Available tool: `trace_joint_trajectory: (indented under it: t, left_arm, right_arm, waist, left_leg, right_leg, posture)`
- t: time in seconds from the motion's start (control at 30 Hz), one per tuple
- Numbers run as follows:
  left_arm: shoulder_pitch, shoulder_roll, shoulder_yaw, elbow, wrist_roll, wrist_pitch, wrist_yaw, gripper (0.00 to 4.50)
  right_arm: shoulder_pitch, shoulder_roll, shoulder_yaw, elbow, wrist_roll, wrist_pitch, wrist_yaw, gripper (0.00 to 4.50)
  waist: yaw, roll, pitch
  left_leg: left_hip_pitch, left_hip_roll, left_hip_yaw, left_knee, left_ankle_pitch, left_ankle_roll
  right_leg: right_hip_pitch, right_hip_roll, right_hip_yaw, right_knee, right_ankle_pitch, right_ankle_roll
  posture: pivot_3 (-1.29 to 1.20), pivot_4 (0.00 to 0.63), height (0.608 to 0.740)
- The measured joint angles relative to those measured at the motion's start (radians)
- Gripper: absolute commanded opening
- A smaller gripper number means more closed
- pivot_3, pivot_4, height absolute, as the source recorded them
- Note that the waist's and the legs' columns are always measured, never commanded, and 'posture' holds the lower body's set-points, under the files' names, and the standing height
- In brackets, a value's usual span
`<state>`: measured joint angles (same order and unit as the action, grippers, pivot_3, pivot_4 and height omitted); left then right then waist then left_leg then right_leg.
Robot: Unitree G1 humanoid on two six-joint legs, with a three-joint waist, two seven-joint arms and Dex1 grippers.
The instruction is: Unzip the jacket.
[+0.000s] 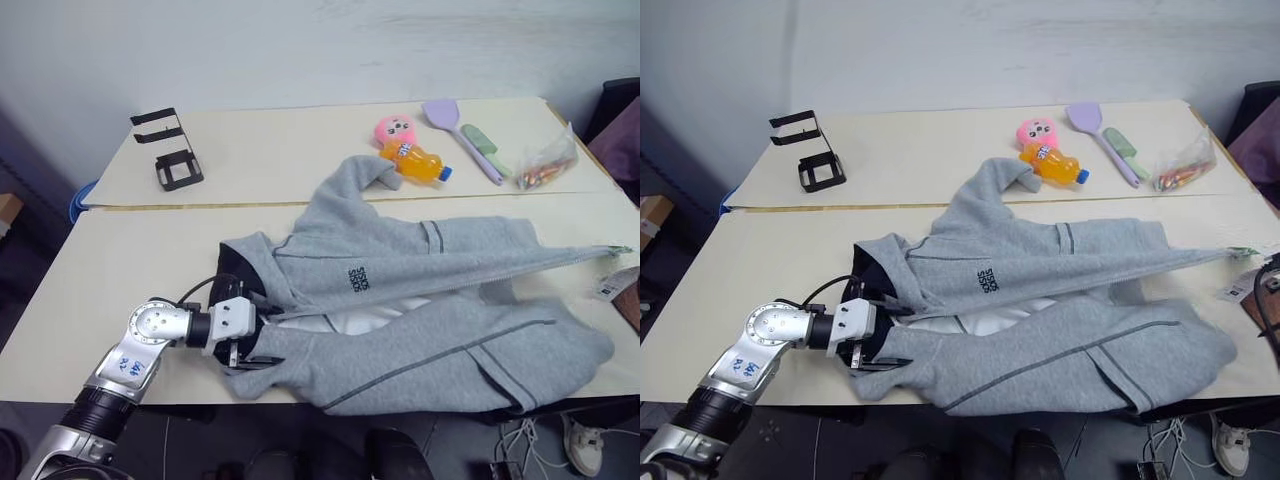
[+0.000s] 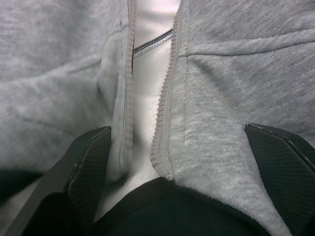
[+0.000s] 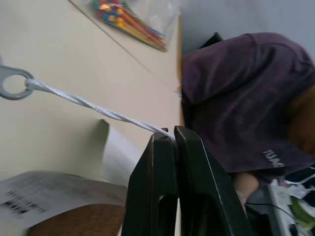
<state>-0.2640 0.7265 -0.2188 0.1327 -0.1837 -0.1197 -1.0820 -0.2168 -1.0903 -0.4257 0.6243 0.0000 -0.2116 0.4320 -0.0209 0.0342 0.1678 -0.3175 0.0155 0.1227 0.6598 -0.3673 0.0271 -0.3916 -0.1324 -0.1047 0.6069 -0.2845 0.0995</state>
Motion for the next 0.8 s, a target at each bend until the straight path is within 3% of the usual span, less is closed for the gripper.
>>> trace_joint_trajectory:
  t: [0.17,0.33,0.37,0.43,0.57,0.67,0.73,0.8]
  left_arm:
    - [0.008,0.020,0.009,0.015,-0.001,-0.006,0.007,4.50]
    - [0.040,0.020,0.045,0.023,-0.044,0.012,0.001,4.50]
    - [0.044,0.020,0.052,0.027,-0.055,0.014,-0.005,4.50]
    - [0.049,0.020,0.064,0.029,-0.074,0.040,-0.018,4.50]
    - [0.118,0.042,0.184,-0.026,-0.240,0.212,-0.070,4.50]
    - [0.163,0.114,0.236,-0.105,-0.325,0.338,-0.126,4.50]
    - [0.178,0.149,0.265,-0.139,-0.344,0.369,-0.155,4.50]
    - [0.193,0.151,0.315,-0.159,-0.348,0.358,-0.159,4.50]
  right_arm:
    - [-0.032,0.003,0.034,0.076,-0.013,-0.119,0.005,0.06]
    - [0.030,0.074,0.017,0.042,0.104,0.038,0.142,0.06]
    - [0.050,0.097,0.006,0.021,0.141,0.060,0.170,0.54]
    - [0.091,0.122,-0.016,-0.034,0.202,0.112,0.217,1.06]
    - [0.258,0.157,-0.146,-0.287,0.400,0.120,0.411,2.45]
    - [0.364,0.185,-0.218,-0.514,0.570,0.187,0.541,3.51]
    - [0.439,0.184,-0.222,-0.627,0.588,0.167,0.640,4.24]
    - [0.479,0.195,-0.192,-0.732,0.593,0.168,0.689,4.47]
  waist:
    - [-0.010,0.000,0.000]
    - [-0.011,-0.001,0.000]
    - [-0.013,-0.001,0.000]
    - [-0.015,0.000,0.001]
    - [-0.013,-0.005,0.005]
    - [-0.008,-0.020,0.015]
    - [-0.004,-0.025,0.016]
    - [-0.002,-0.026,0.017]
  left_leg:
    - [0.006,0.000,-0.001,-0.010,0.007,-0.008]
    - [0.005,0.004,-0.002,-0.012,0.011,-0.007]
    - [0.003,0.004,-0.002,-0.012,0.011,-0.007]
    - [0.002,0.004,-0.001,-0.012,0.011,-0.007]
    - [0.000,0.006,-0.003,-0.012,0.011,-0.008]
    - [-0.004,0.007,-0.004,-0.009,0.010,-0.007]
    - [-0.006,0.007,-0.005,-0.007,0.007,-0.005]
    - [-0.010,0.005,-0.005,-0.006,0.005,-0.002]
  right_leg:
    - [0.003,0.001,0.000,0.000,0.000,-0.004]
    - [0.000,0.004,-0.001,0.004,-0.001,-0.008]
    - [-0.002,0.004,-0.001,0.004,-0.002,-0.008]
    - [-0.004,0.004,-0.001,0.005,-0.002,-0.008]
    - [-0.009,0.006,-0.003,0.004,-0.002,-0.008]
    - [-0.011,0.006,-0.004,0.003,-0.001,-0.009]
    - [-0.011,0.006,-0.004,0.000,-0.001,-0.009]
    - [-0.014,0.003,-0.005,-0.002,0.000,-0.007]
  posture:
    - [0.00,0.150,0.740]
    - [0.00,0.150,0.740]
    - [0.00,0.150,0.740]
    - [0.00,0.150,0.740]
    - [0.00,0.150,0.740]
    - [0.00,0.150,0.740]
    - [0.00,0.150,0.740]
    - [0.00,0.150,0.740]
